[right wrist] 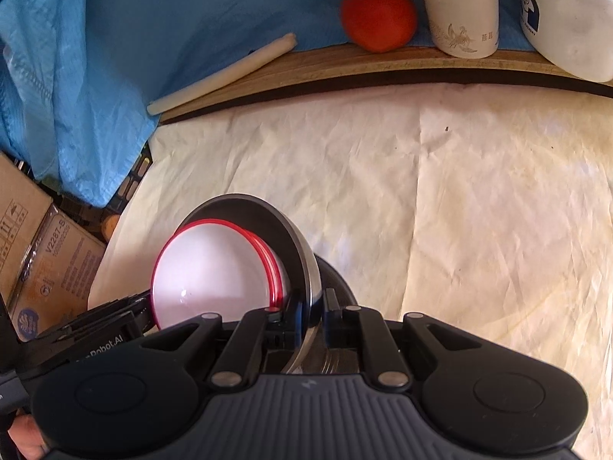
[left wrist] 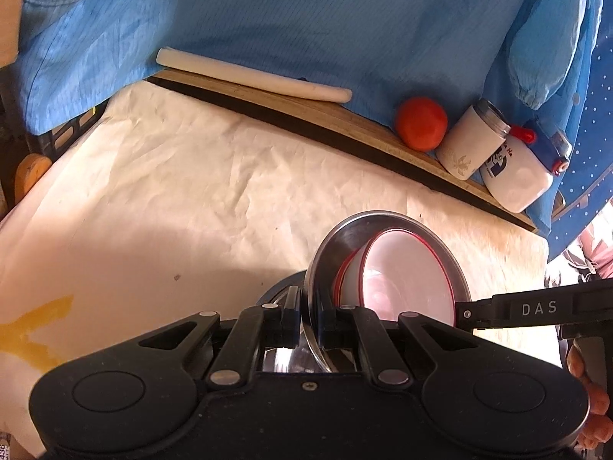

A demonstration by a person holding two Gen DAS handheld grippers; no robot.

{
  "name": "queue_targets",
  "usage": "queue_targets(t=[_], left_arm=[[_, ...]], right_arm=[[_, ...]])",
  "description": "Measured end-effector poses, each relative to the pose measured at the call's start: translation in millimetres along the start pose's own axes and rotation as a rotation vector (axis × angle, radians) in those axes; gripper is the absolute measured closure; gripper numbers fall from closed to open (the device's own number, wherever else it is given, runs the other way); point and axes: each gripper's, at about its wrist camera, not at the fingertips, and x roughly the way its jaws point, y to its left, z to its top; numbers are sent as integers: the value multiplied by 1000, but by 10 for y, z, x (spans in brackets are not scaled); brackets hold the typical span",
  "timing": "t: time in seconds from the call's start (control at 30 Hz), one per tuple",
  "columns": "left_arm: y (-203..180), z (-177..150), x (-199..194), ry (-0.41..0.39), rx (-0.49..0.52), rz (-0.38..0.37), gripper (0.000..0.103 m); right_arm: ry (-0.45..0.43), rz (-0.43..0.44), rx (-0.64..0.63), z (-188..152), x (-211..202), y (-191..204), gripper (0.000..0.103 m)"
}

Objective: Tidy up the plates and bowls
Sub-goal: 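Lower the steel bowl with both grippers onto the dark plate stack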

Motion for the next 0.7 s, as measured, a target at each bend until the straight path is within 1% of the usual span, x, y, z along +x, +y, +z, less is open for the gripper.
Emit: queue_targets(t=[0.33,0.7], left_arm=[[44,-98,-31,22,-5,-4,96],[52,-166,-25,48,3,-5,96]], right_arm=[[23,5,-7,-120,-16,18,92],[46,5,-13,-178,-14,26,92]])
